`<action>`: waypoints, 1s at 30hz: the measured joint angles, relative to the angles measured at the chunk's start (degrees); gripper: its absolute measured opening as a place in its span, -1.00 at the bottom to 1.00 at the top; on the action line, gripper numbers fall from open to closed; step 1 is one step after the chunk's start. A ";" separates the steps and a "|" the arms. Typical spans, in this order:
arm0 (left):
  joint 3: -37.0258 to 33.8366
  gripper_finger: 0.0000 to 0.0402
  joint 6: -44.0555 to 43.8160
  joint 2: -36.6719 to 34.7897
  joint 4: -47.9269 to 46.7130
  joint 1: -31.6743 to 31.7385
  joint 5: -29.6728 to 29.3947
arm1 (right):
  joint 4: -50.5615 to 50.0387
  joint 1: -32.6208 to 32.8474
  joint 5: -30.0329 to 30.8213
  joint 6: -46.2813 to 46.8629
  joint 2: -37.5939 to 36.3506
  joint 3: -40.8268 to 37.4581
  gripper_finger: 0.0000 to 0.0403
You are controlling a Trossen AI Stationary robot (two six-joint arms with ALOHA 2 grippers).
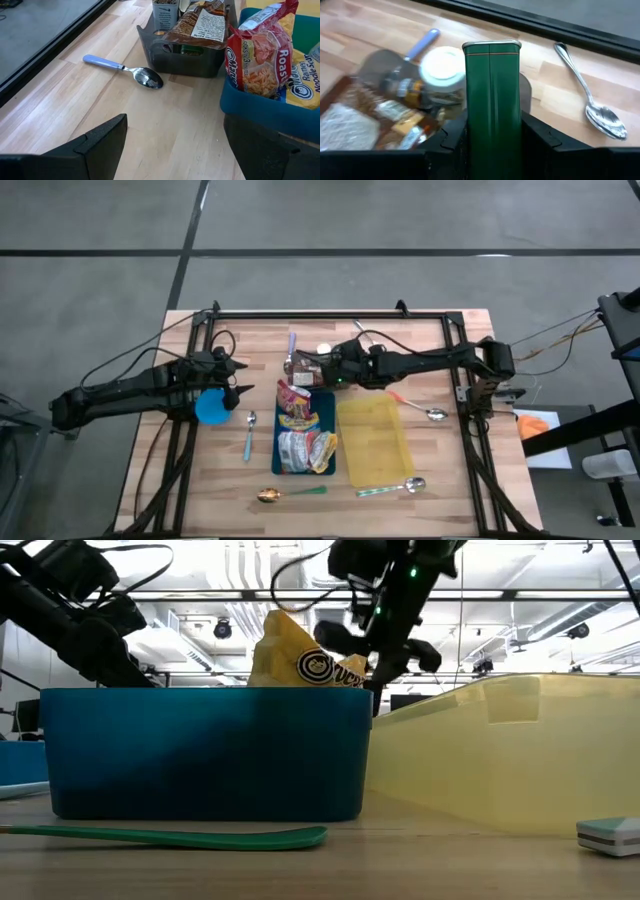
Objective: Pick & Place Food Item
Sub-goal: Put the black spice can into the black bin
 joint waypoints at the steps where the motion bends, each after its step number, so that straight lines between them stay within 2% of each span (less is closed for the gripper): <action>1: 0.00 0.67 0.00 -0.02 0.02 0.00 -0.02 | -0.13 -0.14 0.10 0.26 0.59 -0.03 -0.38; 14: 0.00 0.67 -0.02 0.00 0.00 0.02 -0.02 | 0.08 -1.47 -3.01 3.89 1.60 -0.49 -0.38; 30: 0.00 0.67 0.00 0.00 0.00 0.01 -0.02 | -0.04 -1.78 -6.03 3.91 1.60 -1.74 -0.38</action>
